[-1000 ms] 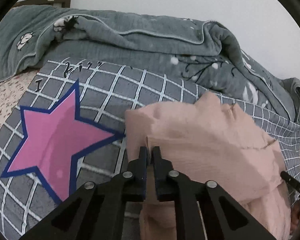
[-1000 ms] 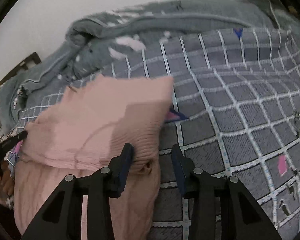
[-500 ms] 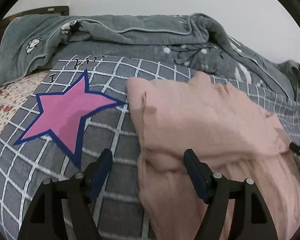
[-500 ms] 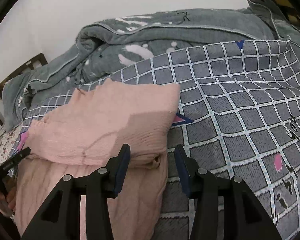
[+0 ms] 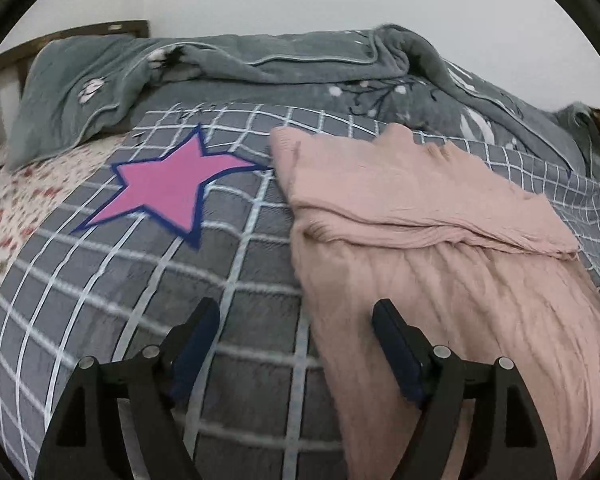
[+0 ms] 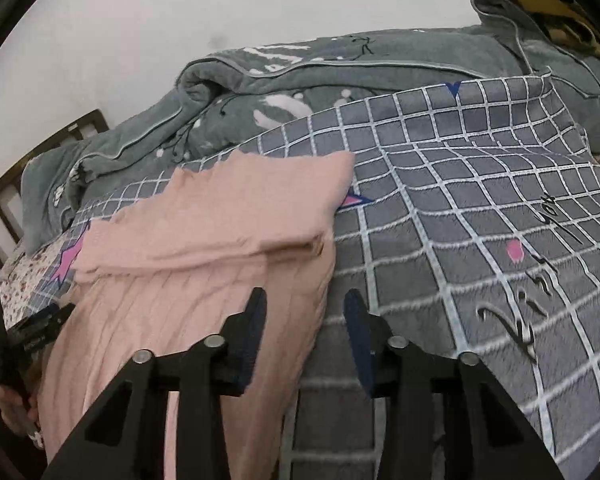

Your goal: Fold small clothes

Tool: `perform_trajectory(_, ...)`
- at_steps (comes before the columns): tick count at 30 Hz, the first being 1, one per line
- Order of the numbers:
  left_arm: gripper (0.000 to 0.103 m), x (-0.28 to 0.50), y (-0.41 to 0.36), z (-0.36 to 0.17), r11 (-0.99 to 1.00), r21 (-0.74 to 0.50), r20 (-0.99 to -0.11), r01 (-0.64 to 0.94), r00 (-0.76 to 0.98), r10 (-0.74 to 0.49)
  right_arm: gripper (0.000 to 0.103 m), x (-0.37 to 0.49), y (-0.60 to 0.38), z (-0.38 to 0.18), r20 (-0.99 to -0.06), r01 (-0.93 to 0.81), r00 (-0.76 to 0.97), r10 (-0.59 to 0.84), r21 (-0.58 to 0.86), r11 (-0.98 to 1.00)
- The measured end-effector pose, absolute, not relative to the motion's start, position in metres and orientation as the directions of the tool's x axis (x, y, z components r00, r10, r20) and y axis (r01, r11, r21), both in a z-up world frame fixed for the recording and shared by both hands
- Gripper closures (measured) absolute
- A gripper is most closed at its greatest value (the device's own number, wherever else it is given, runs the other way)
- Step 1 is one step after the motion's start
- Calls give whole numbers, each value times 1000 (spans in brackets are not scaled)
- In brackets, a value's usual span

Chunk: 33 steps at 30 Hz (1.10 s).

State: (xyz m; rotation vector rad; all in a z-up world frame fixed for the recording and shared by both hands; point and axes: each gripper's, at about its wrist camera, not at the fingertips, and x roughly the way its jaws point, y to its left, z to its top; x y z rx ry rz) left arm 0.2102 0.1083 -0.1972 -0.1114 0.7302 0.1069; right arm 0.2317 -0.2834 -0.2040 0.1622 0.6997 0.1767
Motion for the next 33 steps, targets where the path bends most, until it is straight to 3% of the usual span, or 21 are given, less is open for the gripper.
perform_trajectory(4,25,186,96,-194,989,26,-653,-147,746,128,64,201,-272,-202,-621,-146,756,206,146,978)
perform_trajectory(7,25,165,100,-198,987,-44,-652,-157,753,91,64,176,-269,-203,-633,-155,747,203,132,979)
perform_trajectory(18,25,99,89,-208,994,-34,-700,-104,712,50,64,95,-278,-212,-620,-147,755,211,153,977)
perform_trajectory(25,25,69,92,-219,979,-129,-745,-157,667,9,64,67,-282,-223,-622,-110,759,191,166,980)
perform_trajectory(33,26,48,77,-224,989,-54,-757,-137,652,49,64,47,-282,-228,-628,-107,746,220,214,971)
